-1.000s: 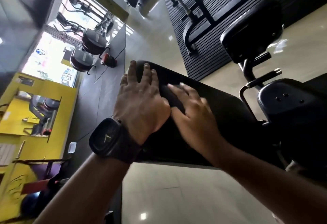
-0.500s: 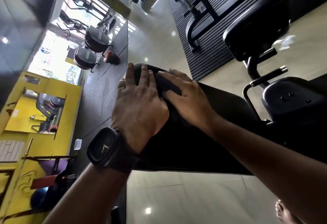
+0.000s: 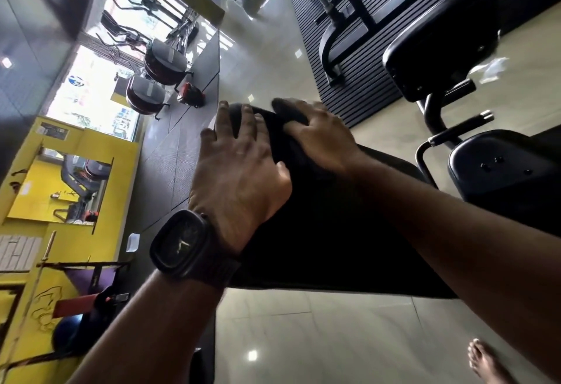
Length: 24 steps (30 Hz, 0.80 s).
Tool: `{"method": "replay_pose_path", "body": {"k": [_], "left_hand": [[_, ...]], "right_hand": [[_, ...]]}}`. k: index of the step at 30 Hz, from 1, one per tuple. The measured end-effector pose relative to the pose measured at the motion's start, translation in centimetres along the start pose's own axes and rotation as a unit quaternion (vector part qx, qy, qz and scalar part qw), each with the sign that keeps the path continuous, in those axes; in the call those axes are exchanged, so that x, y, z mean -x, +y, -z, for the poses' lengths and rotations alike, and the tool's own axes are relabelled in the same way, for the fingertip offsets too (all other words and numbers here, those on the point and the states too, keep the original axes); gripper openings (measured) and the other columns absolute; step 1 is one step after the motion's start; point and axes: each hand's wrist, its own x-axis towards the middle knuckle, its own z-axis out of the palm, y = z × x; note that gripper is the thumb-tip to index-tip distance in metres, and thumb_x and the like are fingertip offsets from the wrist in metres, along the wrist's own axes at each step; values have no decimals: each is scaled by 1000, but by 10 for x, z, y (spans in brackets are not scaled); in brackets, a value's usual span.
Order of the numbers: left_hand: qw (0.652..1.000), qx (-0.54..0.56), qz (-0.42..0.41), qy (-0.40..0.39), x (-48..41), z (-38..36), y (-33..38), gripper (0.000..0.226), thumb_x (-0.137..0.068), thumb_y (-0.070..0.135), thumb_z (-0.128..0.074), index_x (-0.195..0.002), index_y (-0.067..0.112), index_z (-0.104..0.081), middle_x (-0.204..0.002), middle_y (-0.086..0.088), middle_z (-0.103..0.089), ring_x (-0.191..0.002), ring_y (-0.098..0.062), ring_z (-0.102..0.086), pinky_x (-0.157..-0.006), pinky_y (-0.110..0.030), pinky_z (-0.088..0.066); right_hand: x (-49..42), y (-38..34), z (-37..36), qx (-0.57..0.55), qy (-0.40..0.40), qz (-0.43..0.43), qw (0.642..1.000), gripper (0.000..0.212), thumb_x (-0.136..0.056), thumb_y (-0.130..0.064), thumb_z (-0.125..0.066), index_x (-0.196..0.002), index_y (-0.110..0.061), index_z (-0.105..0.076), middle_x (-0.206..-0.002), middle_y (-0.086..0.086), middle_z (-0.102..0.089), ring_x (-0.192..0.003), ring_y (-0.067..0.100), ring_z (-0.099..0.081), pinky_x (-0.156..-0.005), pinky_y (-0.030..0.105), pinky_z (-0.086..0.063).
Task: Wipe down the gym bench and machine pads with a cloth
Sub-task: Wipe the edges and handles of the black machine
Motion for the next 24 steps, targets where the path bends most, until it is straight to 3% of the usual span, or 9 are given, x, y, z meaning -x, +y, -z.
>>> {"method": "replay_pose_path", "body": {"k": [4,7,10,12,16,21,24], "left_hand": [[1000,-16,-1,4,1,-2,1,88,-97,62,-32,-162,8,-5,-171,-11,-1,-156,-38,3,-120,-50,-19],[1000,-21,-4,16,-1,-3,0,89,-95,64,-30,-162,9,-8,-170,-11,-5,-156,-39,1,-120,-50,-20],[1000,-19,-7,22,-1,-3,1,87,-96,63,-29,-162,9,-10,-170,-11,-6,-156,-39,1,-119,-50,-20],[999,-31,-6,19,-1,-5,1,91,-94,66,-31,-162,10,-10,-170,-11,-6,-155,-40,0,-118,-50,-21],[999,-45,-4,19,-2,-5,1,95,-92,71,-30,-162,11,-10,-170,-11,-6,-155,-40,-1,-118,-52,-21],[999,-40,-6,24,-4,-8,2,93,-93,70,-29,-162,12,-9,-171,-10,-4,-156,-39,1,-119,-51,-19],[999,-40,-6,30,-2,-8,1,93,-93,71,-31,-162,12,-11,-171,-10,-6,-156,-39,0,-119,-51,-19]], "right_hand": [[25,25,1,-1,28,-126,992,51,-95,-39,-51,-146,-39,-48,-147,8,-48,-132,35,-47,-113,43,-34],[60,9,-8,-14,44,-50,998,57,-90,-42,-55,-146,-47,-47,-156,-7,-41,-134,30,-45,-112,38,-37],[52,0,-8,-2,37,46,998,60,-86,-43,-53,-146,-48,-45,-153,-10,-43,-132,28,-47,-107,43,-44],[42,9,-7,1,41,19,999,57,-90,-42,-53,-146,-48,-43,-151,-8,-45,-131,28,-48,-105,46,-45],[67,28,-3,-1,57,-123,991,54,-96,-38,-52,-149,-41,-46,-154,2,-43,-134,35,-46,-113,40,-35],[121,2,-11,0,55,-33,998,62,-91,-35,-62,-148,-49,-44,-160,-12,-33,-133,23,-42,-99,26,-35],[95,9,-6,-7,57,-17,998,62,-86,-42,-57,-146,-51,-45,-157,-13,-38,-135,23,-45,-103,32,-39]]}}
